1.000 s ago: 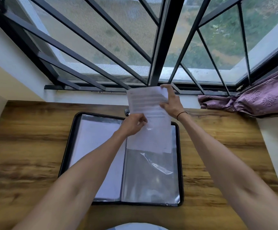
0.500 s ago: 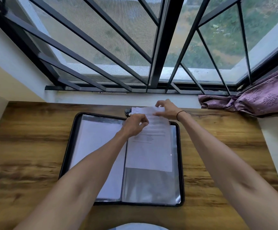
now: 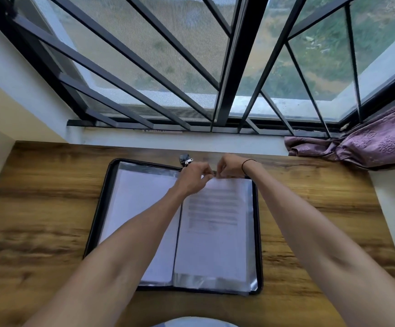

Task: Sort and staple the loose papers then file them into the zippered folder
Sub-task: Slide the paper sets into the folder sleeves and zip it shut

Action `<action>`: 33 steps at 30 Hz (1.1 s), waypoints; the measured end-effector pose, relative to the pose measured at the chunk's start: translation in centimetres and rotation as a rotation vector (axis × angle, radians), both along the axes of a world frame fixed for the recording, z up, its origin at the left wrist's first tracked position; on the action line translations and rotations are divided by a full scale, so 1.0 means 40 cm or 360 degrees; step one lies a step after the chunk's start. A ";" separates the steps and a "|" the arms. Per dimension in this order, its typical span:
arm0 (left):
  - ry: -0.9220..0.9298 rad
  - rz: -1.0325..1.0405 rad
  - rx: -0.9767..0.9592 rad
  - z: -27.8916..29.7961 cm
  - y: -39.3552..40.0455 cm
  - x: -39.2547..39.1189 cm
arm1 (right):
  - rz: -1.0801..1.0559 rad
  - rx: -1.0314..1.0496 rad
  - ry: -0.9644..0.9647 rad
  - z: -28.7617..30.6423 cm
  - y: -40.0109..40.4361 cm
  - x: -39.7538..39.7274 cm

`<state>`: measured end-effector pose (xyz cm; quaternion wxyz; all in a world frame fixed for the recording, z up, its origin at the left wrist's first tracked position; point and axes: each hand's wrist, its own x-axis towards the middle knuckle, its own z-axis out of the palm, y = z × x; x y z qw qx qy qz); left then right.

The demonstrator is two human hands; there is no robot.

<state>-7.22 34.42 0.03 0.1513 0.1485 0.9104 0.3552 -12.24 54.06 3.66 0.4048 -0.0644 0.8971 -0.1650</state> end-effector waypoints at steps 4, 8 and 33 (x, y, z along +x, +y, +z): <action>0.0032 0.0027 -0.0037 -0.009 0.006 0.004 | -0.0183 -0.0200 -0.0187 0.026 -0.004 0.030; 0.0058 0.0088 -0.0073 -0.008 0.009 0.009 | 0.0014 -0.0160 -0.0082 0.024 0.003 0.045; 0.0380 0.0962 -0.0393 0.053 -0.475 0.201 | -0.0714 0.0275 0.1022 -0.123 -0.114 0.377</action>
